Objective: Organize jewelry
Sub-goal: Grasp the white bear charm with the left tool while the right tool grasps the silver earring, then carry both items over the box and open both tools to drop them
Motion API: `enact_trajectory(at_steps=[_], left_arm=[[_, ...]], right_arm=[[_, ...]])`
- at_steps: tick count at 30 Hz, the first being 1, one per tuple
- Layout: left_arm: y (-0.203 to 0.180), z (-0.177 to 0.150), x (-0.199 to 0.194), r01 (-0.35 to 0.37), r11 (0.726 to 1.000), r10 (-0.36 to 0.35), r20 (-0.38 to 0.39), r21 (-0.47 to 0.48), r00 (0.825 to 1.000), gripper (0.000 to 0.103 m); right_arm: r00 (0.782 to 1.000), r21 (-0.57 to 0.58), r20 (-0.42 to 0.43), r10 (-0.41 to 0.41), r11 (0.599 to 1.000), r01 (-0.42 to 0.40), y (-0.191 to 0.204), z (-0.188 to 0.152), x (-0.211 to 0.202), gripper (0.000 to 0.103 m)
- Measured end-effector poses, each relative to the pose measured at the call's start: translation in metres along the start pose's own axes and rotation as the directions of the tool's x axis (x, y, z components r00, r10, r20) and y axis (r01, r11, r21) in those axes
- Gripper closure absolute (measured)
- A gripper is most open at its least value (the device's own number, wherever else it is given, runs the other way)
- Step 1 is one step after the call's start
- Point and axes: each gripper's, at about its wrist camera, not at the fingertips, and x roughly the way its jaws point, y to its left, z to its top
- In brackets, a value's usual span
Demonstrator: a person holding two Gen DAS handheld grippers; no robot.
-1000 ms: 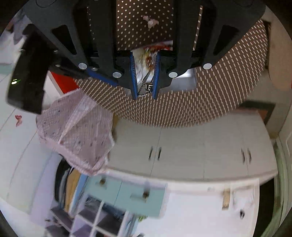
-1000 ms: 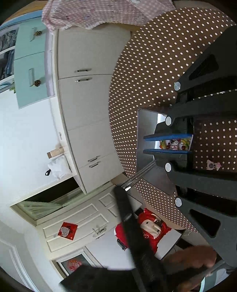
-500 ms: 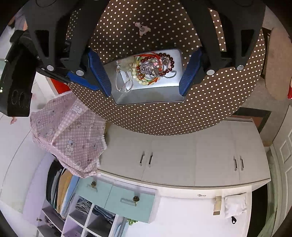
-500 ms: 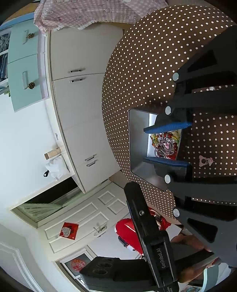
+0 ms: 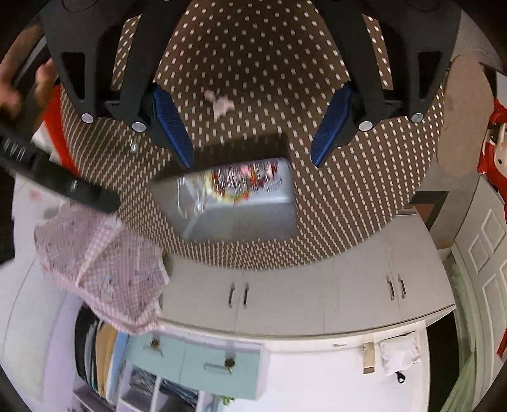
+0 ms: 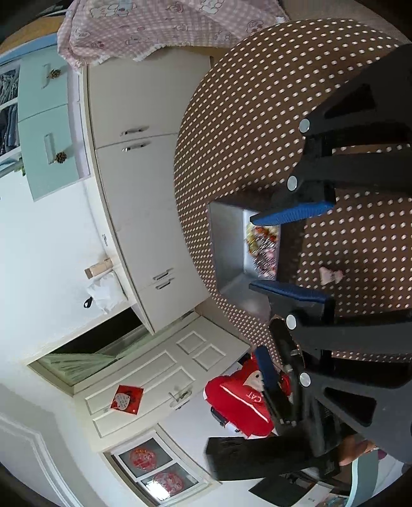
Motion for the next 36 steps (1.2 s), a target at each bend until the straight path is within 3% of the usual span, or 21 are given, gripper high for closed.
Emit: enact_trajectory(at_steps=[11,12,14,17,18,25,31,34,36], left_arm=[[-0.030,-0.043,0.042,-0.054,0.996,0.062,-0.104,0.077,0.993,0.034],[-0.031,-0.045,0.045,-0.066,0.994,0.074,-0.105,0.083,0.992,0.039],[-0.033,-0.046,0.051,-0.067,0.994,0.078,-0.122,0.090,0.989,0.060],[-0.037,-0.046,0.051,-0.047,0.993,0.060,-0.114,0.108,0.992,0.076],[-0.035,-0.047,0.052,-0.037,0.993,0.049,-0.112,0.110,0.992,0.087],[-0.023,-0.041,0.042,0.005,0.999,-0.002,-0.081,0.044,0.997,0.087],[-0.021,-0.027,0.011,0.050,0.998,-0.049,-0.007,0.039,0.999,0.087],[-0.020,-0.019,0.000,0.053,0.997,-0.054,0.023,0.049,0.998,0.087],[-0.018,-0.014,-0.003,0.062,0.997,-0.064,0.031,0.045,0.997,0.087]], right_arm=[[0.986,-0.029,-0.047,-0.160,0.987,0.159,-0.028,-0.036,0.001,0.066],[0.984,-0.031,-0.054,-0.170,0.985,0.169,-0.030,-0.038,0.002,0.065],[0.982,-0.036,-0.065,-0.179,0.984,0.177,-0.033,-0.042,0.005,0.065],[0.979,-0.047,-0.070,-0.190,0.981,0.187,-0.035,-0.046,0.007,0.065],[0.977,-0.053,-0.072,-0.199,0.979,0.196,-0.035,-0.047,0.007,0.065],[0.947,-0.134,-0.113,-0.301,0.949,0.285,-0.034,-0.055,0.024,0.065],[0.936,-0.188,-0.145,-0.321,0.938,0.292,-0.031,-0.058,0.040,0.066],[0.929,-0.206,-0.158,-0.334,0.932,0.299,-0.029,-0.059,0.045,0.074],[0.925,-0.215,-0.170,-0.338,0.929,0.300,-0.029,-0.060,0.048,0.087]])
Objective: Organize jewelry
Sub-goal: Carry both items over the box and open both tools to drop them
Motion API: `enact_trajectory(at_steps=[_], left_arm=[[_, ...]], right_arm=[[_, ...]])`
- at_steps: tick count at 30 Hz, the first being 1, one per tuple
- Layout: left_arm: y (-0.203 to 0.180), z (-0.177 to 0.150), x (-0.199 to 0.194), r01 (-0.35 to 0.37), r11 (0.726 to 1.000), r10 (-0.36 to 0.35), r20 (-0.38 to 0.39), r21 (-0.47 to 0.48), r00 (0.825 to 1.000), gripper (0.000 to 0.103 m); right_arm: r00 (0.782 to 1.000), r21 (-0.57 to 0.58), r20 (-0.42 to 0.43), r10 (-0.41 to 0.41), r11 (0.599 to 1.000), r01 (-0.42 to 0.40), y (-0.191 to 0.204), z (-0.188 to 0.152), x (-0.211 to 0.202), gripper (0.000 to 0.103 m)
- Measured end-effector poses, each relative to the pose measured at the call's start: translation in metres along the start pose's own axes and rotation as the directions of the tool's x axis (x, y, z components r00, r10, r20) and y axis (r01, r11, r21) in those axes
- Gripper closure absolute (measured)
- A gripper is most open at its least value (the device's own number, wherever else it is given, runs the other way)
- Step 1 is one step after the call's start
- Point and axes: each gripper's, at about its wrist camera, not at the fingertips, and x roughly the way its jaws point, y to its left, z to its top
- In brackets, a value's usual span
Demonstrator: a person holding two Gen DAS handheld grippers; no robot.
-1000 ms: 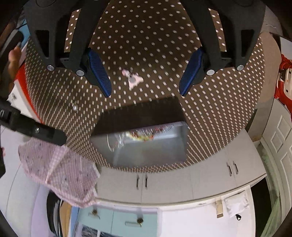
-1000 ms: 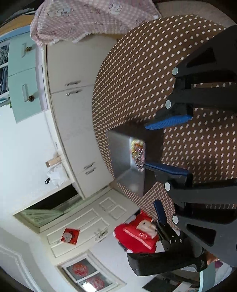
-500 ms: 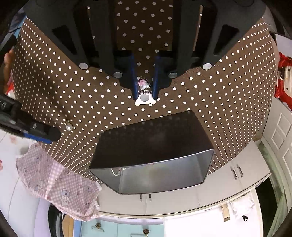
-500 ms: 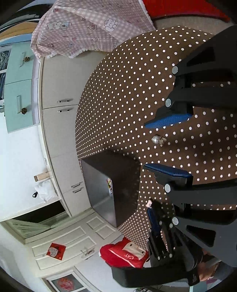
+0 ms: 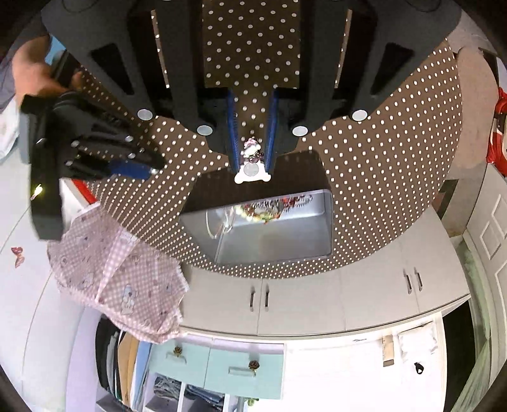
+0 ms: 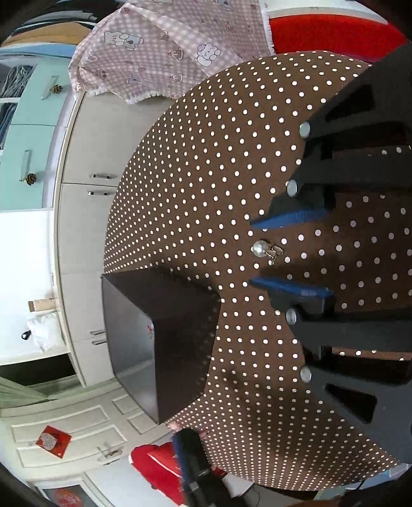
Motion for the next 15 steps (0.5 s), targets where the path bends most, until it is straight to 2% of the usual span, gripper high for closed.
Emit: enact_trajectory(at_steps=[2,6,8,10,15], left_arm=[[0.002,0.003,-0.001,-0.008,1.000,0.008,0.007,-0.003,1.000,0.087],[0.002,0.007,-0.003,-0.006,1.000,0.006,0.020,-0.010,1.000,0.087],[0.006,0.010,-0.006,-0.001,1.000,0.001,0.029,-0.013,1.000,0.087],[0.011,0.015,-0.010,0.006,1.000,-0.006,0.039,-0.022,0.999,0.087],[0.028,0.038,-0.002,0.021,0.998,-0.020,0.019,-0.059,1.000,0.087]], right_arm=[[1.000,-0.024,-0.005,-0.018,1.000,0.018,0.003,0.000,0.001,0.093],[1.000,-0.045,-0.004,-0.030,0.999,0.029,0.007,-0.002,0.000,0.094],[1.000,-0.017,0.015,0.003,1.000,-0.002,0.003,-0.001,-0.007,0.094],[0.996,0.026,0.070,0.052,0.998,-0.054,-0.003,0.006,-0.024,0.094],[0.971,0.061,0.182,0.157,0.983,-0.171,-0.001,0.041,-0.056,0.094]])
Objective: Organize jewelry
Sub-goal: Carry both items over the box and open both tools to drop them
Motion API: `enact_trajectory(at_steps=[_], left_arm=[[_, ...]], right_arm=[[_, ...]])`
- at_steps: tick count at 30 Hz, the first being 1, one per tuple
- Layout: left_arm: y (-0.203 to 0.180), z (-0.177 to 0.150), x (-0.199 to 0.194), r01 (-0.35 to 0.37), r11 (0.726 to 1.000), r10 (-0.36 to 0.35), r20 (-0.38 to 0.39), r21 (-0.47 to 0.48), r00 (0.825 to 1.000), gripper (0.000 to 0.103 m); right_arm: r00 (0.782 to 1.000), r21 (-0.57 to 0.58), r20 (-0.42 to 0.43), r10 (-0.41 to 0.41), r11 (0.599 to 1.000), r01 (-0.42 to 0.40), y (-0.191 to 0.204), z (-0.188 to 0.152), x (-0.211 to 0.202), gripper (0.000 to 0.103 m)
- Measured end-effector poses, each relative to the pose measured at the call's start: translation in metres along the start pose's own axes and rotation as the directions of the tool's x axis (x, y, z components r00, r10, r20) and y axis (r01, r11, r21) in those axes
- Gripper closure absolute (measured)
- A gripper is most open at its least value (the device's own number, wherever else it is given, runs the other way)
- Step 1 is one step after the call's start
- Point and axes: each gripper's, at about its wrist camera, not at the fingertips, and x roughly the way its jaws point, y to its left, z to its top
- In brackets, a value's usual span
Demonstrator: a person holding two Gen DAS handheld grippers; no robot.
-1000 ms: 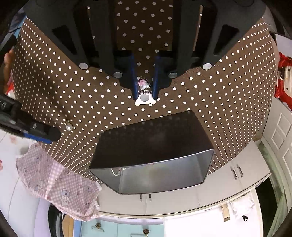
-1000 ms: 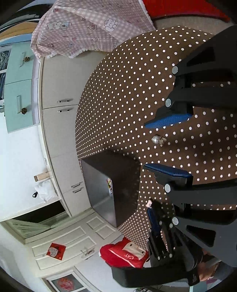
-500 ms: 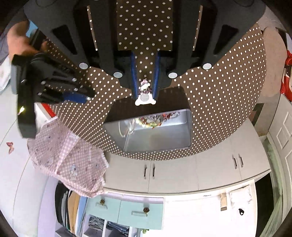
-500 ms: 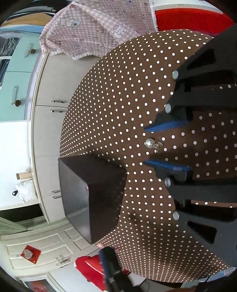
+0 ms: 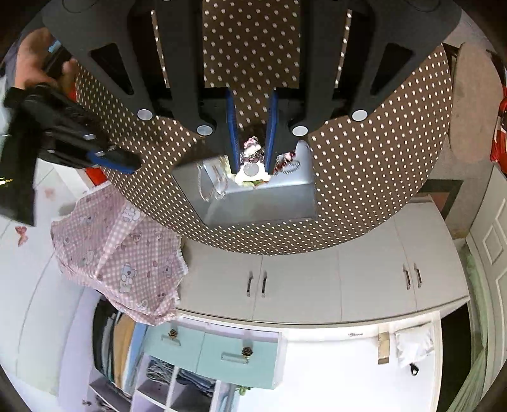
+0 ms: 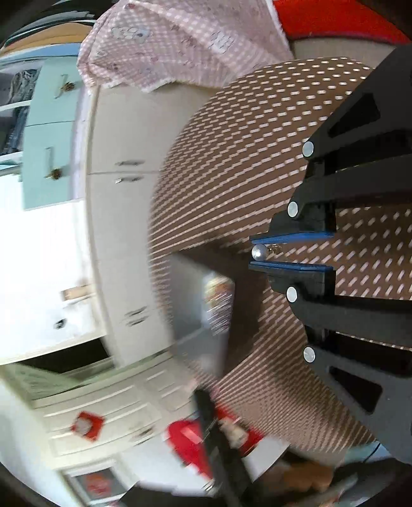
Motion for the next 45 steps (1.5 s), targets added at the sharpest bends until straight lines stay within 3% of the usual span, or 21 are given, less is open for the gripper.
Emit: enact_trajectory(at_steps=[5,11,17,39,41,42,43,45], left_arm=[[0.012,0.017,0.013,0.018,0.999,-0.019,-0.025,-0.049,1.000,0.087],[0.012,0.023,0.031,0.032,0.998,-0.035,-0.060,-0.052,0.998,0.087],[0.020,0.022,0.044,0.034,0.996,-0.042,-0.091,-0.078,0.995,0.087],[0.016,0.025,0.040,-0.006,0.999,0.002,-0.092,-0.051,0.996,0.086],[0.018,0.025,0.039,-0.012,0.998,0.007,-0.090,-0.055,0.996,0.074],[0.019,0.024,0.038,-0.014,0.998,0.009,-0.084,-0.059,0.996,0.048],[0.021,0.024,0.035,-0.020,0.998,0.016,-0.069,-0.067,0.997,0.036],[0.021,0.023,0.029,-0.021,0.998,0.018,-0.045,-0.066,0.999,0.036]], right_arm=[[0.996,0.013,0.019,0.088,0.996,-0.088,0.015,0.031,0.013,0.094],[0.989,0.093,-0.004,0.147,0.985,-0.146,0.012,0.037,0.038,0.094],[0.990,0.109,-0.006,0.137,0.985,-0.136,0.014,0.034,0.043,0.094],[0.990,0.116,0.013,0.139,0.984,-0.139,0.010,0.036,0.042,0.093],[0.991,0.118,0.013,0.136,0.983,-0.137,0.009,0.036,0.042,0.093],[0.991,0.120,0.014,0.135,0.983,-0.136,0.008,0.036,0.042,0.093],[0.991,0.122,0.015,0.133,0.984,-0.134,0.008,0.035,0.042,0.093],[0.991,0.123,0.020,0.129,0.984,-0.130,0.007,0.036,0.042,0.093]])
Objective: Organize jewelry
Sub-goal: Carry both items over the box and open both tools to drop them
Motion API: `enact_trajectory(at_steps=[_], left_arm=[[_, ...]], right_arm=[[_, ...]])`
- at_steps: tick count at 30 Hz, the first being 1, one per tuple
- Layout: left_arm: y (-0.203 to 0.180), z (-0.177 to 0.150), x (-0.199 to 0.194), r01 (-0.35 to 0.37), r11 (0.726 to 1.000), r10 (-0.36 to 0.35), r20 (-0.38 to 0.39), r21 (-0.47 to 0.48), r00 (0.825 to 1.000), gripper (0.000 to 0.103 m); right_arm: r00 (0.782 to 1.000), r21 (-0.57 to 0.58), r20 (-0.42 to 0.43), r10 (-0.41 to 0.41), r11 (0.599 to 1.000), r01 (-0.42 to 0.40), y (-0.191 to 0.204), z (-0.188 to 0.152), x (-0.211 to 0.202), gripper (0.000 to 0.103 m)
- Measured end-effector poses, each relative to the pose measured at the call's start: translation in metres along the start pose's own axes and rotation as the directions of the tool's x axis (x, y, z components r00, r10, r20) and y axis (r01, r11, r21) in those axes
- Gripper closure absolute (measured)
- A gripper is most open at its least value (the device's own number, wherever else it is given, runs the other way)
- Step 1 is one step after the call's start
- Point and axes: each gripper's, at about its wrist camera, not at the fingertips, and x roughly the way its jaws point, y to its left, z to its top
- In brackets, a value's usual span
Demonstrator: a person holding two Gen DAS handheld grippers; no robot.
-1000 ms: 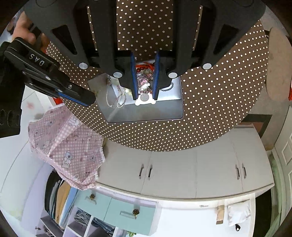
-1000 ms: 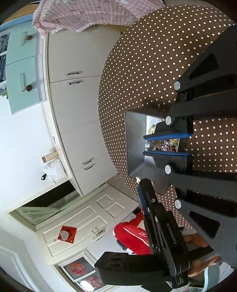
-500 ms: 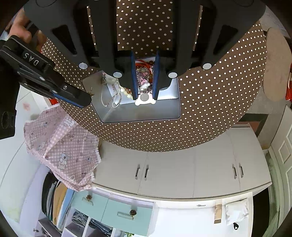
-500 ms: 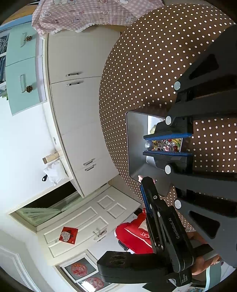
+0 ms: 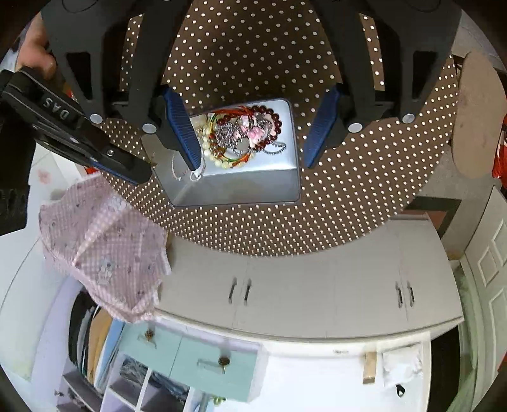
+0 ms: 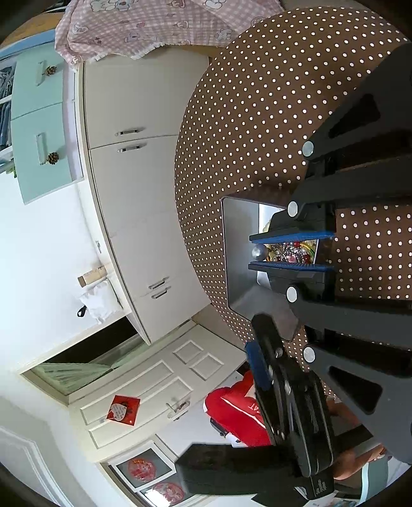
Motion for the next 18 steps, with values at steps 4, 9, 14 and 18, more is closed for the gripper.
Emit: enact_trajectory(at_steps=[4,9,14,18], left_arm=[[0.003,0.000,-0.010,-0.017,1.000,0.017,0.016,-0.006,1.000,0.036],[0.010,-0.003,-0.026,-0.077,0.996,0.079,0.056,-0.038,0.995,0.036],[0.009,-0.011,-0.046,-0.135,0.990,0.139,0.096,-0.044,0.986,0.031],[-0.001,-0.023,-0.072,-0.205,0.979,0.205,0.171,-0.018,0.964,0.023]], right_arm=[[1.000,0.009,0.012,-0.002,1.000,0.002,-0.001,0.002,-0.001,0.093],[0.998,0.022,0.049,0.037,0.999,-0.038,0.001,0.006,-0.007,0.090],[0.997,0.026,0.078,0.025,0.999,-0.027,0.005,0.005,-0.021,0.077],[0.992,-0.011,0.130,0.001,1.000,0.000,0.017,0.001,-0.049,0.070]])
